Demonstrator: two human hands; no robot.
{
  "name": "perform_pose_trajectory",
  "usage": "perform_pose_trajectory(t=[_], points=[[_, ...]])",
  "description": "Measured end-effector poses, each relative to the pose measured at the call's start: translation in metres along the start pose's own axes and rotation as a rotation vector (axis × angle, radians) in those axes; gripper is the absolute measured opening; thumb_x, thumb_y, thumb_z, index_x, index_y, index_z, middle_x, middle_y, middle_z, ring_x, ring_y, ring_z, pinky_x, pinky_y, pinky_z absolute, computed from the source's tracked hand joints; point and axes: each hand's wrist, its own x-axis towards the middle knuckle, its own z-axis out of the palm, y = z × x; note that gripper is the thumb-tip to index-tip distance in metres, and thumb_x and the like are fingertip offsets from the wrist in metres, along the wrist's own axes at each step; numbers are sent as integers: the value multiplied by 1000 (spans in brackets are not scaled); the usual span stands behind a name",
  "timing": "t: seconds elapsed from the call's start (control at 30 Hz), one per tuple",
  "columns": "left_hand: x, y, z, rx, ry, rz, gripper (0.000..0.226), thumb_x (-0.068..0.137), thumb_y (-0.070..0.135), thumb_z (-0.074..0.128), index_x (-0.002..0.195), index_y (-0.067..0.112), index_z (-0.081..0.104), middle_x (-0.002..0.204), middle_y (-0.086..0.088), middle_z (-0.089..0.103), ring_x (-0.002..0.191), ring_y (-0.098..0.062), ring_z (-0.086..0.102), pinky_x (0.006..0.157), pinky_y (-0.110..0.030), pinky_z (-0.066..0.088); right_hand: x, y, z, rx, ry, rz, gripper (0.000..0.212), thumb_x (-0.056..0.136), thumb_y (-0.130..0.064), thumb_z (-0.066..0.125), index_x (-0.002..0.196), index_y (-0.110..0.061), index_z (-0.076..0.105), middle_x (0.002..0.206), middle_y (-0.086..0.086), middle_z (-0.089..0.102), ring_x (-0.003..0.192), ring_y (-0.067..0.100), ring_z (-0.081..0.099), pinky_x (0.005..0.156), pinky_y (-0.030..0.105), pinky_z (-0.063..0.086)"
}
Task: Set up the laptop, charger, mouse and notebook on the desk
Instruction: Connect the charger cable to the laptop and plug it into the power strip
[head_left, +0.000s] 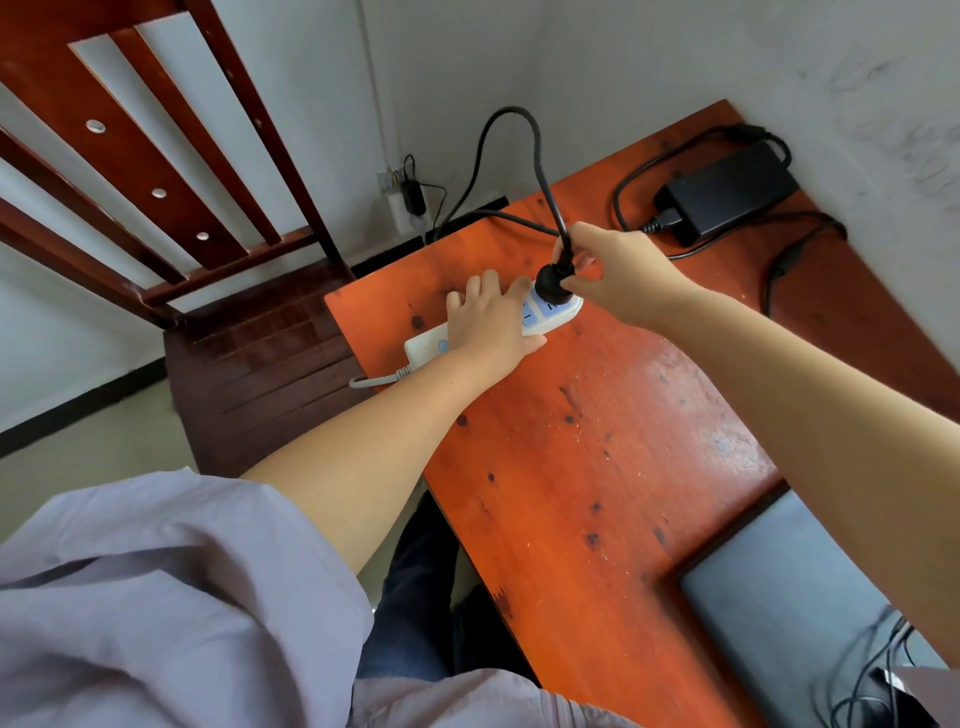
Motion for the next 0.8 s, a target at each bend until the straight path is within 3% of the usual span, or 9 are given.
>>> perform_pose_trajectory(t=[0.13, 0.37, 0.5, 0.63, 0.8], points=[[0, 0, 2, 22, 10, 9, 69, 83, 54, 56, 140, 25, 31, 130, -10, 42, 121, -26, 38, 98, -38, 32, 1, -5, 6, -18, 57, 10, 15, 86, -20, 62, 96, -12, 54, 97, 8, 65, 91, 25, 57, 77, 37, 49], [1, -1, 1, -22, 6, 3, 66, 82, 51, 58, 138, 25, 34, 130, -8, 42, 122, -25, 37, 99, -38, 30, -1, -7, 19, 74, 157, 71, 10, 88, -16, 58, 94, -14, 51, 97, 8, 62, 90, 24, 54, 75, 33, 46], [1, 0, 2, -45, 6, -3, 64, 81, 49, 60, 136, 26, 36, 130, -7, 43, 123, -25, 37, 99, -38, 30, -11, -4, 26, 68, 179, 70, 10, 88, -15, 56, 92, -15, 48, 96, 4, 56, 82, 19, 47, 66, 21, 36], [2, -1, 1, -8, -4, -7, 68, 82, 52, 58, 139, 25, 33, 131, -8, 42, 123, -25, 37, 99, -38, 31, 3, -11, 17, 85, 136, 57, 11, 88, -15, 57, 96, -11, 50, 98, 10, 62, 90, 24, 55, 76, 34, 48], [2, -1, 1, -45, -1, 0, 66, 81, 50, 60, 138, 26, 35, 130, -7, 43, 123, -24, 37, 101, -38, 29, -15, -1, 28, 137, 218, 102, 11, 90, -14, 55, 94, -9, 47, 104, 7, 61, 90, 22, 52, 72, 26, 42]])
